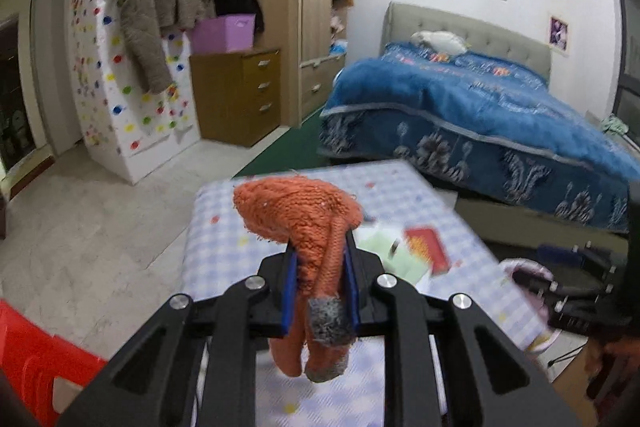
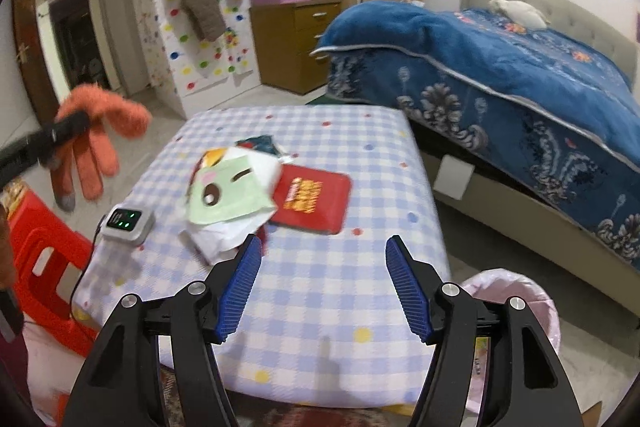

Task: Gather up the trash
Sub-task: 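Hold the glove in the left tool while the right tool grasps the green mask packet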

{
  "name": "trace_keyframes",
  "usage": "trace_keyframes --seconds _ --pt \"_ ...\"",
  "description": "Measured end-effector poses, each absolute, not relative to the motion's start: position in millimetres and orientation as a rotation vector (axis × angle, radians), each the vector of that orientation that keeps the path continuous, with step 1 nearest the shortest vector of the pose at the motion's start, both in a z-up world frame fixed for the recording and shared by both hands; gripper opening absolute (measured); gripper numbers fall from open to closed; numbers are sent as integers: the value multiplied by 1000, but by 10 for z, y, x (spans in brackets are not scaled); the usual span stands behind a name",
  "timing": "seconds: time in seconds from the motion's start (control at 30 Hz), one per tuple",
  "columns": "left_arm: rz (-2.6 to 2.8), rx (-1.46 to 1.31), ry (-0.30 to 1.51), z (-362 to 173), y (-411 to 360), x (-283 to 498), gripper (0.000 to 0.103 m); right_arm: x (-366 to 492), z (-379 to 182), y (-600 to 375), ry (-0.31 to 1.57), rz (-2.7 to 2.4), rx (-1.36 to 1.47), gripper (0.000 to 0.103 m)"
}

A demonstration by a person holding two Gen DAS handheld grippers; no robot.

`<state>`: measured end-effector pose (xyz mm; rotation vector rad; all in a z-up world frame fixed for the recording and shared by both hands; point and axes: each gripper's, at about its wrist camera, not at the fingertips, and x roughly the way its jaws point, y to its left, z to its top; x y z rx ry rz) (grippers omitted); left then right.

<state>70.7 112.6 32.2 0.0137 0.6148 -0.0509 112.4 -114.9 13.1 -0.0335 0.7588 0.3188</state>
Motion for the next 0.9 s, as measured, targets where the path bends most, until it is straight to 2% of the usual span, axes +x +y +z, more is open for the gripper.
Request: trace_keyframes --seconds 0.17,0.2,0.27,0.43,0.5,0.6,0.83,0.9 --pt "-22 -6 692 -31 1312 634 18 1213 41 -872 783 382 -37 64" --pt "-19 -7 705 -89 1332 639 18 1237 18 -809 783 400 -31 55" --pt "-20 -14 717 -148 1365 635 18 1303 -20 -728 789 418 -20 43" --pt "-27 -11 733 -240 1390 710 18 1542 -162 -562 826 439 -7 46" --pt "-29 -8 740 -265 1371 754 18 1645 -220 -541 842 442 6 58" --pt "-27 -5 749 -314 1370 802 18 1781 -288 -524 866 448 24 61" --pt "-20 -2 773 -392 1386 854 18 2034 -458 -510 934 502 121 61" --pt "-18 0 777 -396 1384 850 18 2049 -468 -525 944 519 156 58"
